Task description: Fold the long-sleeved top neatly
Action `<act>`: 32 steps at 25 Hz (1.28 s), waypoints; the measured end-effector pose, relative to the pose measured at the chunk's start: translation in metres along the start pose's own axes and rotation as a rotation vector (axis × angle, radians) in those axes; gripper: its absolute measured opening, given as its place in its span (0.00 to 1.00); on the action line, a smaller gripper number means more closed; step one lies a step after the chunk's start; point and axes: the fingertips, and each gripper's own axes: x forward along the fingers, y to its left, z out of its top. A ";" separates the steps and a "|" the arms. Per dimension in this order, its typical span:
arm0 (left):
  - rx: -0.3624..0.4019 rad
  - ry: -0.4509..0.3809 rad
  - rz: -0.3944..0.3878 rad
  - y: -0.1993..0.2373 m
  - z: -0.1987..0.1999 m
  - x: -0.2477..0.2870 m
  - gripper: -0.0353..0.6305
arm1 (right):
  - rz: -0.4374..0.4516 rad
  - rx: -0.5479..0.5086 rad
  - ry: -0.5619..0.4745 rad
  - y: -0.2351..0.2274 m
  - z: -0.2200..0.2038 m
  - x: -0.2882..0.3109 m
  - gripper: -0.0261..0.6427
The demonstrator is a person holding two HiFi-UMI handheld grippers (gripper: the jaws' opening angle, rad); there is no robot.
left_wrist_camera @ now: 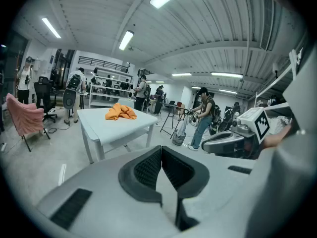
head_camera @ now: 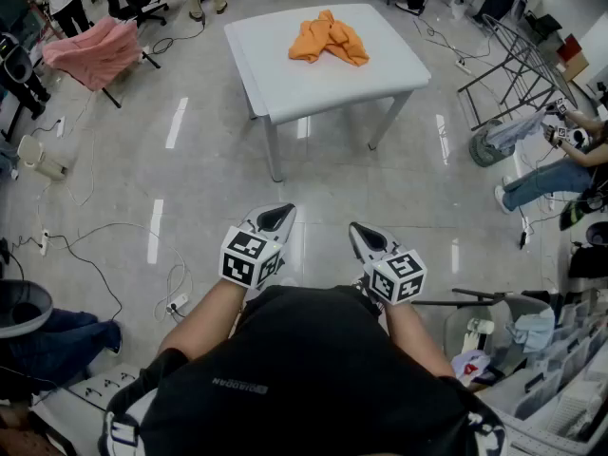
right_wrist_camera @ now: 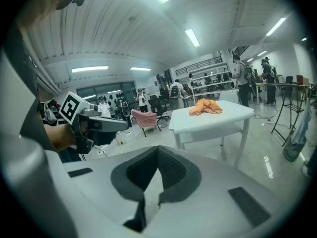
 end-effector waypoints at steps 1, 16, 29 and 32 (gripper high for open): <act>0.003 -0.002 -0.001 0.000 0.001 0.000 0.06 | -0.001 0.001 -0.001 0.000 0.000 0.001 0.04; 0.009 0.012 -0.013 0.016 -0.001 -0.003 0.06 | -0.010 0.019 -0.005 0.004 0.007 0.014 0.04; -0.018 0.040 -0.033 0.025 -0.009 0.004 0.06 | -0.015 -0.010 0.021 0.012 0.004 0.023 0.05; -0.003 0.048 -0.047 0.021 -0.009 0.012 0.06 | -0.031 0.009 0.016 0.003 0.003 0.024 0.05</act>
